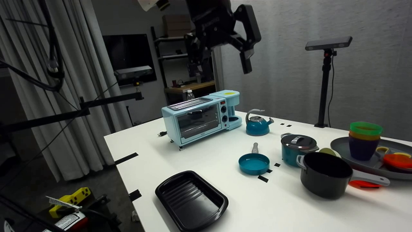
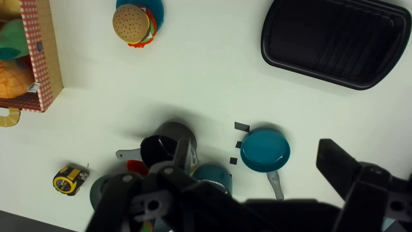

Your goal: Transfer the lid from the blue pot to the pan

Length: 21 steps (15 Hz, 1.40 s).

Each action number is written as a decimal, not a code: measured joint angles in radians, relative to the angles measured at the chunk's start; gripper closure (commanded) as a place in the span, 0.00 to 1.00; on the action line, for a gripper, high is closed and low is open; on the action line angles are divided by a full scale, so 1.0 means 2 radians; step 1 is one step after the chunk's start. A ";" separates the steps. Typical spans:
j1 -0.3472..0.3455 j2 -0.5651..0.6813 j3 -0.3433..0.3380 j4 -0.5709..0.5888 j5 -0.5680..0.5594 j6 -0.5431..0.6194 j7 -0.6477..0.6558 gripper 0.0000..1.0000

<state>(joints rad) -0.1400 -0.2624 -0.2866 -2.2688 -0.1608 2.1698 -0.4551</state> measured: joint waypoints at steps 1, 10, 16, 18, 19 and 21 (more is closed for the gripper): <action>0.000 0.001 0.003 -0.001 0.000 0.000 -0.001 0.00; 0.021 0.054 0.055 0.011 0.018 0.007 0.010 0.00; 0.023 0.128 0.075 0.071 0.065 0.035 0.065 0.00; 0.023 0.147 0.083 0.090 0.065 0.046 0.085 0.00; 0.023 0.153 0.085 0.097 0.065 0.046 0.090 0.00; 0.023 0.158 0.085 0.102 0.065 0.046 0.092 0.00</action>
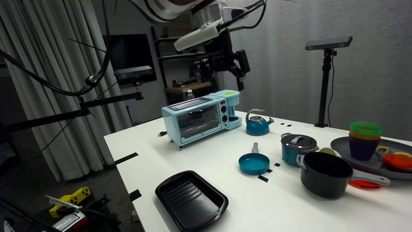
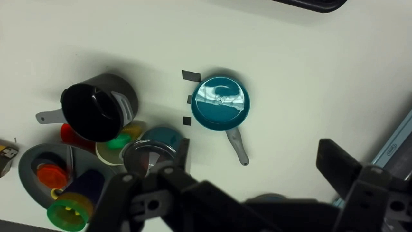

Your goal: Transfer the lid from the blue pot to the pan

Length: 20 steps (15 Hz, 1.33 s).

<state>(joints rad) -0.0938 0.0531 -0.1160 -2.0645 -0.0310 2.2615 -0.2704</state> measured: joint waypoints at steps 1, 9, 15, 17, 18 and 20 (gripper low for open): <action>0.000 0.000 0.000 0.001 0.000 0.000 0.000 0.00; -0.002 0.021 -0.001 0.013 -0.002 0.006 0.011 0.00; -0.003 0.094 -0.003 0.072 -0.018 0.041 0.054 0.00; -0.003 0.117 -0.005 0.093 -0.028 0.048 0.069 0.00; -0.003 0.127 -0.005 0.103 -0.032 0.051 0.075 0.00; -0.003 0.145 -0.005 0.121 -0.041 0.052 0.086 0.00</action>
<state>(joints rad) -0.1002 0.3424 -0.1260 -1.8216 -0.1126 2.3660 -0.0976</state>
